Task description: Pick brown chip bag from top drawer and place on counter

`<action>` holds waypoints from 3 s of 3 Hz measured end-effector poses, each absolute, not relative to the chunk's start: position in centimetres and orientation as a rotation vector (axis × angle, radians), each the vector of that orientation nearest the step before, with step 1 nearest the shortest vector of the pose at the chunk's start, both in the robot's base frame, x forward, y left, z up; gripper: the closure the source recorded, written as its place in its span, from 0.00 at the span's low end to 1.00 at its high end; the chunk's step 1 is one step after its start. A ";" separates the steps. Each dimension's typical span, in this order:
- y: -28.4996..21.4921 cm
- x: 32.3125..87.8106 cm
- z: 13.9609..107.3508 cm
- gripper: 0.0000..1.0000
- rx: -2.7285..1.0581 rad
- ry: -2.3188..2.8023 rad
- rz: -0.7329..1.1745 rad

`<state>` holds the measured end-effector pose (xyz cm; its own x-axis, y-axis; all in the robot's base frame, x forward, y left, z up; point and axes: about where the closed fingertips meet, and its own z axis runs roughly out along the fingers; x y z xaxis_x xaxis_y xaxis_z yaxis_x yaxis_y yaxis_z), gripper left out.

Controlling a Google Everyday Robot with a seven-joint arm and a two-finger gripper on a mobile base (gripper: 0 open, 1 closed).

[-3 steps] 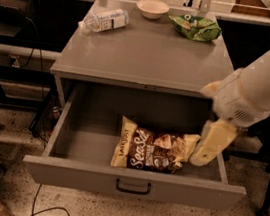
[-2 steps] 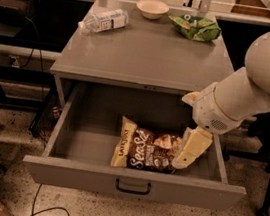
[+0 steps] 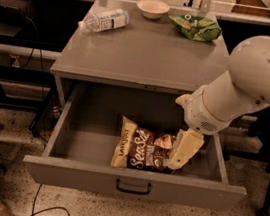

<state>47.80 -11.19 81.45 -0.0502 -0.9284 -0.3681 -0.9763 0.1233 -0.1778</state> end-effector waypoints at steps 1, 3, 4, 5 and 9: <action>-10.3 49.7 78.8 0.00 -1.879 2.009 0.137; -9.9 54.0 74.2 0.00 -1.888 2.048 0.071; -9.8 55.3 72.5 0.00 -1.876 2.075 0.063; -9.4 56.3 70.8 0.00 -1.876 2.092 0.061; -9.4 55.6 64.7 0.00 -1.998 2.166 0.048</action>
Offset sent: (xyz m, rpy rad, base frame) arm 0.0710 0.0179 -0.0804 -0.1084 -0.0262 0.0146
